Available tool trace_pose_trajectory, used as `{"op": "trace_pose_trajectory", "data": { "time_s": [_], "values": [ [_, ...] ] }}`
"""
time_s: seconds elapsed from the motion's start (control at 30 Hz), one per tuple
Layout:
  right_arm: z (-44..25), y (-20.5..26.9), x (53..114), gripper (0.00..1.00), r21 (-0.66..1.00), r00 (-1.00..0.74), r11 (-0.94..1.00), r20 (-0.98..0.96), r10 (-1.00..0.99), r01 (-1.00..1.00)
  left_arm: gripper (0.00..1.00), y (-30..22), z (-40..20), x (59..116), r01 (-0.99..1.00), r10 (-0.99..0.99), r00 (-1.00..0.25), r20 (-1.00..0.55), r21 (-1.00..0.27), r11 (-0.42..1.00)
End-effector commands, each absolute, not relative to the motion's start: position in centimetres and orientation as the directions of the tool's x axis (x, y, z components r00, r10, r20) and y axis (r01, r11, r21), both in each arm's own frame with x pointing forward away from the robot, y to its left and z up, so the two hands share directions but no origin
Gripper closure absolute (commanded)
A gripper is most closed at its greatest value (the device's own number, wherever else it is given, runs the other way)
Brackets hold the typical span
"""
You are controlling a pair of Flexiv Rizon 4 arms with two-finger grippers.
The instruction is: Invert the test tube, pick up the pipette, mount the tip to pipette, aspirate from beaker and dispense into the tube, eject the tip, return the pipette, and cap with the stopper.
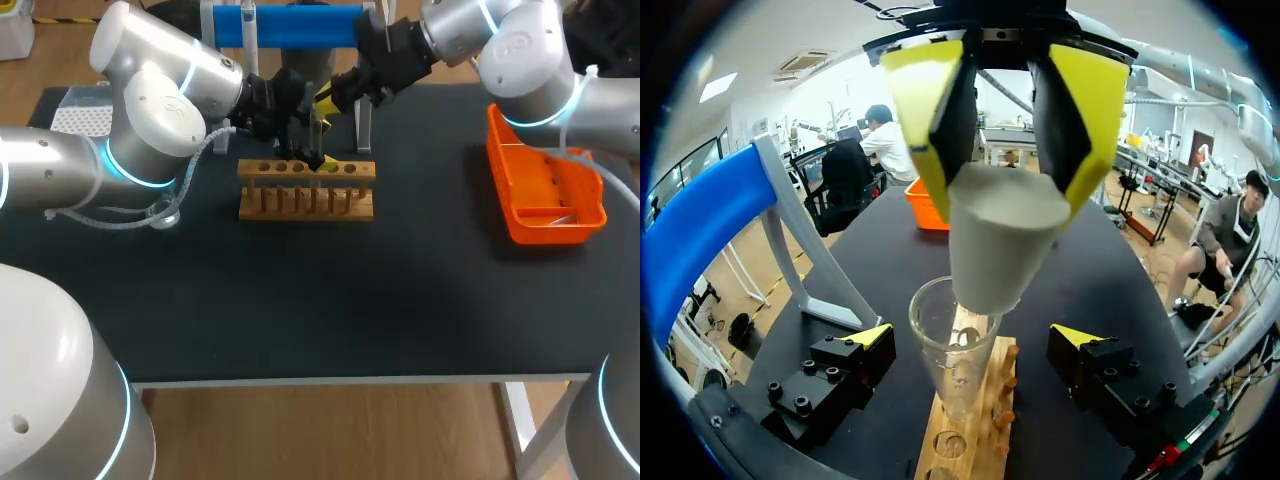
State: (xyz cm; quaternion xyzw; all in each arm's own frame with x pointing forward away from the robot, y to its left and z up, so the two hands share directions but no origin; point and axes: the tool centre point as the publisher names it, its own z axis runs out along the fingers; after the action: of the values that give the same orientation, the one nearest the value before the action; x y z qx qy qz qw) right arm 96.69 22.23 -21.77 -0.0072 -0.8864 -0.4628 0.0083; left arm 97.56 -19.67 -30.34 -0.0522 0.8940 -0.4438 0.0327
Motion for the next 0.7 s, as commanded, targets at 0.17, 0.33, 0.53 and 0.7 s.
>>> {"op": "trace_pose_trajectory", "data": {
  "time_s": [0.17, 0.33, 0.53, 0.7],
  "values": [
    [-21.46, 22.35, 96.99, 1.00, 0.820, -1.000, 0.572, 0.016, 0.001, 0.014, 0.00, -19.65, -30.42, 97.55, -0.064, -0.122, -0.992, -0.012, -0.798, 0.599],
    [-21.50, 22.45, 97.09, 1.00, 0.818, -1.000, 0.575, 0.015, 0.001, 0.013, 0.00, -19.65, -30.42, 97.55, -0.064, -0.122, -0.992, -0.012, -0.798, 0.599],
    [-21.68, 22.55, 97.27, 1.00, 0.816, -1.000, 0.578, 0.016, 0.003, 0.015, 0.00, -19.65, -30.42, 97.55, -0.064, -0.122, -0.992, -0.012, -0.798, 0.599],
    [-21.89, 22.63, 97.28, 1.00, 0.815, -1.000, 0.580, 0.019, 0.003, 0.017, 0.00, -19.65, -30.42, 97.55, -0.064, -0.122, -0.992, -0.012, -0.798, 0.599]
  ]
}}
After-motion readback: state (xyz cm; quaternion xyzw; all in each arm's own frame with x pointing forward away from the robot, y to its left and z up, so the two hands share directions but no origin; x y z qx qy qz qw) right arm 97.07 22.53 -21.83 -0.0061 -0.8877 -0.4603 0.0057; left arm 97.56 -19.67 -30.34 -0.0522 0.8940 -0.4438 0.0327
